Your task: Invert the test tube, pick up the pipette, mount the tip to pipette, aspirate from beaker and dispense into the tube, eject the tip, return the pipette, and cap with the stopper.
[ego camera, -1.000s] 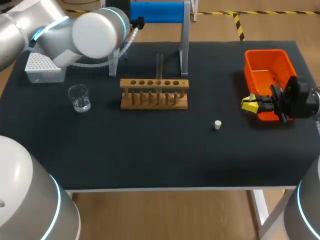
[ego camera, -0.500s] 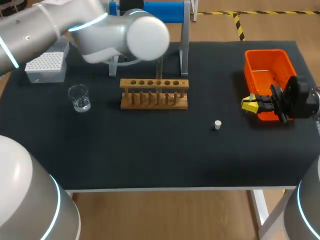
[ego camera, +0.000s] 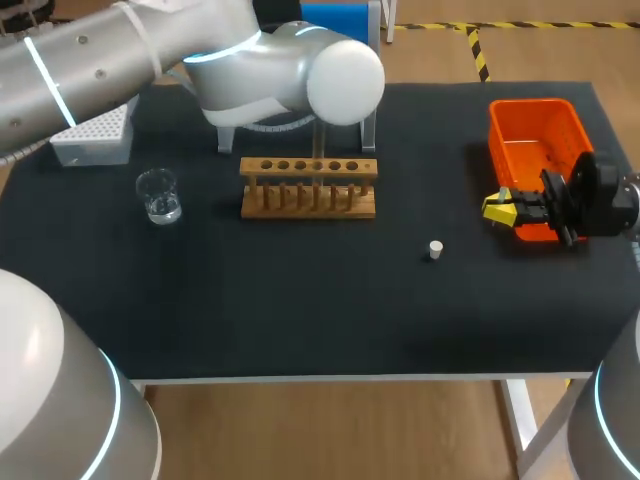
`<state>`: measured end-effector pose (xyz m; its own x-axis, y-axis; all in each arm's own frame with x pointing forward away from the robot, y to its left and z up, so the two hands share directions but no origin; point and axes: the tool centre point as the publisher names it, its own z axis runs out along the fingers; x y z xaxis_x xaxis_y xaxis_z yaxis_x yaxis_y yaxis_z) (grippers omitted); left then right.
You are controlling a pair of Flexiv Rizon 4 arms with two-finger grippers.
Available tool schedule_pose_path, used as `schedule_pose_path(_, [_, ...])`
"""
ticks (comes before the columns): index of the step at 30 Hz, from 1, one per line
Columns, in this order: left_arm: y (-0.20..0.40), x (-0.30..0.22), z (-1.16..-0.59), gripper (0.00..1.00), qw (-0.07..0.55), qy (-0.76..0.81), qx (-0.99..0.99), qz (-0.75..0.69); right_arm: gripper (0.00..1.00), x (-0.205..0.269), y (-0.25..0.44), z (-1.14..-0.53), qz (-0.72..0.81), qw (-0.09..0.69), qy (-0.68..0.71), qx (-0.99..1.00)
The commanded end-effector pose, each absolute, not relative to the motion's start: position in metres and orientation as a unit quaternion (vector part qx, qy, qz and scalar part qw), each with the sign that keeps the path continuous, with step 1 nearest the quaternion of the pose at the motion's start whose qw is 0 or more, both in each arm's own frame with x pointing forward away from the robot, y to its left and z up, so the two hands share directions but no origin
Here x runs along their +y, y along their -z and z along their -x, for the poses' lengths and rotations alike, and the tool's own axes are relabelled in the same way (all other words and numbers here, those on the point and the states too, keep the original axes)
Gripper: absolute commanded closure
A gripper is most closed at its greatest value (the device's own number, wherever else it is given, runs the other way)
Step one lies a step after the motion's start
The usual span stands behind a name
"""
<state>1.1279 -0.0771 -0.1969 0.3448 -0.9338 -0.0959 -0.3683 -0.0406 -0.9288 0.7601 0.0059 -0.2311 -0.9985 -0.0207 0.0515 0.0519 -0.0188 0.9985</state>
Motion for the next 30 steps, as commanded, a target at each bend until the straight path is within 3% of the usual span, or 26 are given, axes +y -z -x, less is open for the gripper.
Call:
schedule_pose_path(1, [0.197, -0.068, -1.124, 0.0, 0.476, 0.31, 0.503, 0.652, 1.0, 0.005, 0.231, -0.759, 0.011, 0.025, 0.713, -0.7])
schedule_pose_path(30, [0.2, -0.061, -1.138, 0.0, 0.454, 0.331, 0.529, 0.636, 1.0, 0.005, 0.231, -0.759, 0.011, 0.025, 0.713, -0.7])
